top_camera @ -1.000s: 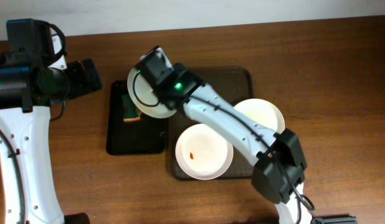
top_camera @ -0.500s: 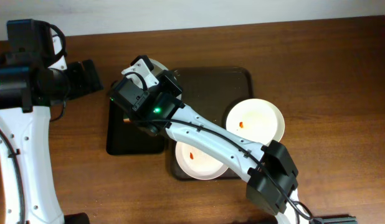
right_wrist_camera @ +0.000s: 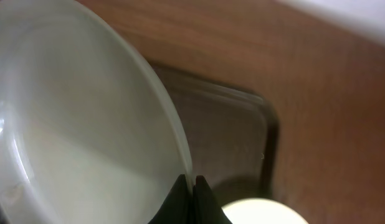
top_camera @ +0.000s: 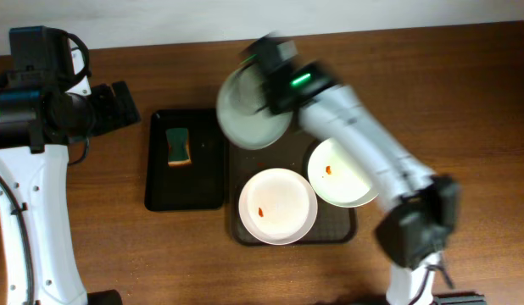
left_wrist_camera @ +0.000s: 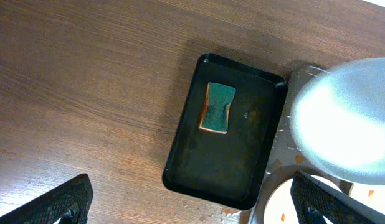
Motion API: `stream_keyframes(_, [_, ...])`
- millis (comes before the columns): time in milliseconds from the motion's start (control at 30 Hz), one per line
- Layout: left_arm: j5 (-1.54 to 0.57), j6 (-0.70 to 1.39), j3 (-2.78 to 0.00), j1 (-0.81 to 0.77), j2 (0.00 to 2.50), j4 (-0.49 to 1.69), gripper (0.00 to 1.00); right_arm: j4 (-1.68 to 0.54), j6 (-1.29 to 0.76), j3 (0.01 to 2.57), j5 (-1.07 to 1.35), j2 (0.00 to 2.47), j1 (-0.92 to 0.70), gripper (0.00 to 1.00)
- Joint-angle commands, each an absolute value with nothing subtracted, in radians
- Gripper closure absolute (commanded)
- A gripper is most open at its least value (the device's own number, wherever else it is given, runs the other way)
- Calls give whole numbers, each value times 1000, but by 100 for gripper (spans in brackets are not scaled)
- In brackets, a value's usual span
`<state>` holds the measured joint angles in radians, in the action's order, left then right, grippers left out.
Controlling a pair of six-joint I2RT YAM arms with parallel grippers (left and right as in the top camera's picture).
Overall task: Clean dirty plates on tray and stack at the side
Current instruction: 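Lift the cleaned plate with the right gripper and place it right of tray, then drag the right-side plate up the tray with the right gripper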
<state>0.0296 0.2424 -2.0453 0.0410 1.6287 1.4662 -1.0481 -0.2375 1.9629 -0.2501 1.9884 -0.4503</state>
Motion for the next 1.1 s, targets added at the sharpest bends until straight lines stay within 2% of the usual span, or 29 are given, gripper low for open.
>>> stream_keyframes(0, [30,233,-2044,47,1615,1467,0,-1143,-297,1991,280,1906,-112,96])
stream_keyframes(67, [29,233,-2044,47,1615,1467,0,-1220,-297,1976,284,1922,112,96])
stream_keyframes(200, [29,233,-2044,47,1615,1467,0,-1192,-298,1835,283,1927,414,96])
stream_keyframes(300, [29,233,-2044,47,1615,1467,0,-1085,-344,1622,189,1927,567,96])
stream_keyframes(400, [29,233,-2044,47,1615,1467,0,-965,-357,1430,175,1927,645,96])
stream_keyframes(500, [29,233,-2044,47,1615,1467,0,-898,-357,1333,172,1927,648,93])
stream_keyframes(533, [29,233,-2044,47,1615,1467,0,-897,-357,1334,172,1927,648,68])
stream_keyframes(567, [29,233,-2044,47,1615,1467,0,-900,-356,1342,172,1920,648,57])
stream_keyframes(633, [29,233,-2044,47,1615,1467,0,-902,-327,1350,204,1901,641,44])
stream_keyframes(700, [29,234,-2044,47,1615,1467,0,-908,-237,1351,284,1854,607,42])
stream_keyframes(733, [29,234,-2044,47,1615,1460,0,-907,-97,1351,484,1798,539,41])
stream_keyframes(800, [29,234,-2044,47,1615,1453,0,-941,-40,1351,542,1768,476,41])
stream_keyframes(967, [29,233,-2044,47,1615,1451,0,-1034,-42,1303,311,1761,244,47])
stream_keyframes(1067, [28,234,-2044,47,1615,1449,0,-1022,-257,1237,-68,1761,133,51])
